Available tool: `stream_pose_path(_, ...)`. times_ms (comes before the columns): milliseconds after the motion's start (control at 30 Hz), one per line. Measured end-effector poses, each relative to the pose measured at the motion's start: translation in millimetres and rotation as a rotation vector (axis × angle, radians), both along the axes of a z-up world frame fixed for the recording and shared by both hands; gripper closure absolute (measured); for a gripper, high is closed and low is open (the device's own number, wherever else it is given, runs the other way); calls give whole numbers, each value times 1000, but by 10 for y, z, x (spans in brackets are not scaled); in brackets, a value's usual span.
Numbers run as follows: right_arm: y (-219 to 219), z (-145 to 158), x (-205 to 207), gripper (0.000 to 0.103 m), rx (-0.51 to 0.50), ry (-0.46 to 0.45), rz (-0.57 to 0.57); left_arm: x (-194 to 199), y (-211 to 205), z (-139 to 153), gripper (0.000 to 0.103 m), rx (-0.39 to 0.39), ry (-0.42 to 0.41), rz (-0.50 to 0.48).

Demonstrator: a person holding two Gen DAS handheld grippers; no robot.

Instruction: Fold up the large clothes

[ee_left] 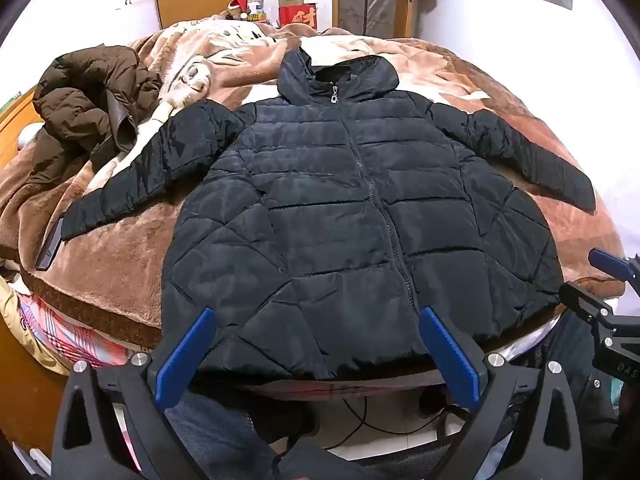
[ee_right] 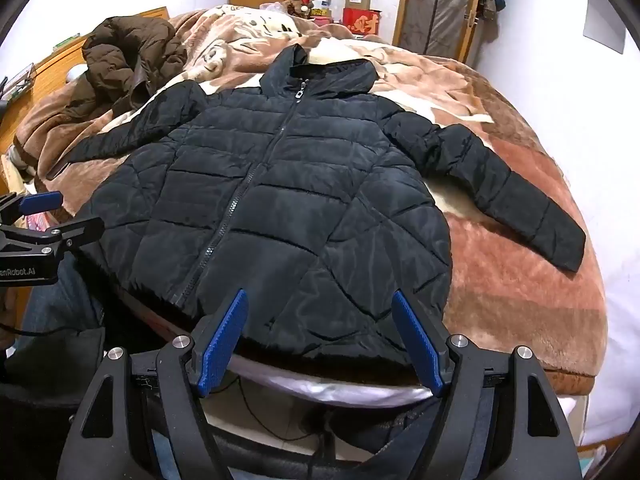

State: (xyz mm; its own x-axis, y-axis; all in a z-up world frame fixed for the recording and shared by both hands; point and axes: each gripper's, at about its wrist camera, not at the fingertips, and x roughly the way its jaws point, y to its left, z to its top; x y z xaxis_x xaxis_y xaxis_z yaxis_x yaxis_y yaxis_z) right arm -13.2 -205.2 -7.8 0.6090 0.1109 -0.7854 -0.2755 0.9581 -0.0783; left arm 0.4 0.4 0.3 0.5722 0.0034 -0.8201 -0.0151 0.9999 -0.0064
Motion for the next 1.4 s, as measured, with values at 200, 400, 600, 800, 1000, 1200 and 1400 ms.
stream_pose_path(200,7,-6,-4,29,-7,2,3,-9,6,7,0,1,-4,1)
stream_pose_path(400,32,21,-6,29,-4,7,-3,-26,-44,-4,0,6,-5,-5)
stream_pose_path(600,1,-16,4,29,-7,8,-4,-28,-84,-19,0,13,-7,-4)
stream_pose_path(800,9,-21,11,29,-8,12,-4,-20,-81,-12,0,12,-5,-10)
stream_pose_path(1000,-1,-27,8,29,-9,12,-4,-24,-120,-53,0,16,-2,-27)
stream_pose_path(1200,1,-29,9,29,-8,15,-4,-24,-128,-55,0,15,-1,-27)
stream_pose_path(1400,4,-26,11,29,-9,16,-5,-26,-139,-59,0,14,0,-27)
